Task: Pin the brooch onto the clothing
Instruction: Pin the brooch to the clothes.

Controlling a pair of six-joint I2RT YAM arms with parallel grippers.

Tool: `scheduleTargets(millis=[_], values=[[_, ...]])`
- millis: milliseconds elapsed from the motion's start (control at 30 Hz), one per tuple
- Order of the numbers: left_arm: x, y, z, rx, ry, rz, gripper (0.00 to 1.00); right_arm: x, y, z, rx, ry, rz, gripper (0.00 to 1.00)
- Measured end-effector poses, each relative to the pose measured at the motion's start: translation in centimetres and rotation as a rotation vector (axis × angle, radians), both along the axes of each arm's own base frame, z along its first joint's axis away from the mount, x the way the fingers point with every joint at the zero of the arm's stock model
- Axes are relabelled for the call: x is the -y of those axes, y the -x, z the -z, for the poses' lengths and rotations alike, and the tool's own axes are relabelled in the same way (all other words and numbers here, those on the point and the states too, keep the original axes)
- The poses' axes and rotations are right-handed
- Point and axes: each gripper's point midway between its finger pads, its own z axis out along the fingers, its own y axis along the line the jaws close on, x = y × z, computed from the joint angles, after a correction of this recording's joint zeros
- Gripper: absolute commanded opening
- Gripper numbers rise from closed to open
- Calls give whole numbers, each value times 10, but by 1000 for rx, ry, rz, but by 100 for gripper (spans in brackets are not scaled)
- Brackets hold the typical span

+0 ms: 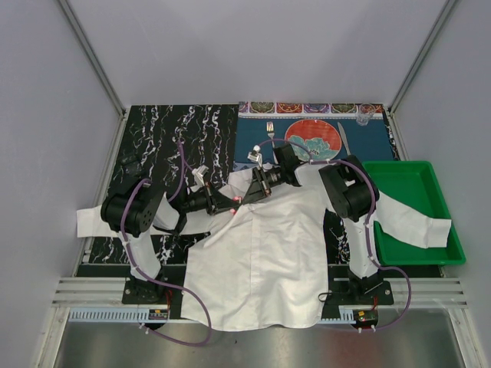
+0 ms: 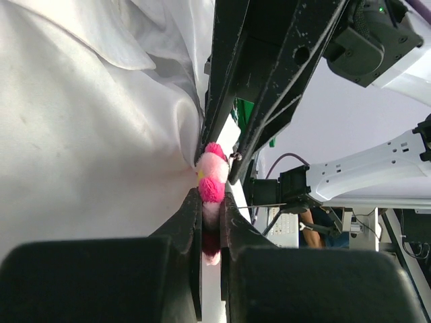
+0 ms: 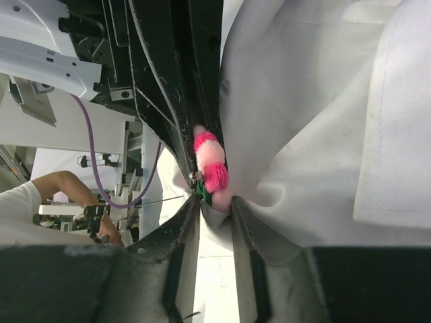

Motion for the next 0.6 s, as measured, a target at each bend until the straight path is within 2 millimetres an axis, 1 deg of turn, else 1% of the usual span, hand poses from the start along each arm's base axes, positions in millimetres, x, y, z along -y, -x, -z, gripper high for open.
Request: scheduleTargets(millis=[133, 200, 367, 467, 500, 567, 600], values=[[-1, -1, -1, -1, 2, -3, 0, -3, -1, -4, -30, -21, 18, 36], [0, -2, -1, -2, 4, -3, 0, -4, -1, -6, -51, -35, 28, 32], [-1, -4, -5, 11, 14, -4, 0, -7, -6, -9, -111, -77, 44, 28], [0, -4, -6, 11, 17, -2, 0, -7, -6, -9, -148, -100, 38, 15], [-1, -4, -6, 9, 18, -3, 0, -7, -6, -9, -163, -104, 38, 5], [0, -4, -7, 6, 21, 0, 0, -7, -5, -10, -179, -116, 31, 0], [-1, -4, -8, 4, 23, 2, 0, -6, -6, -10, -187, -120, 31, 0]])
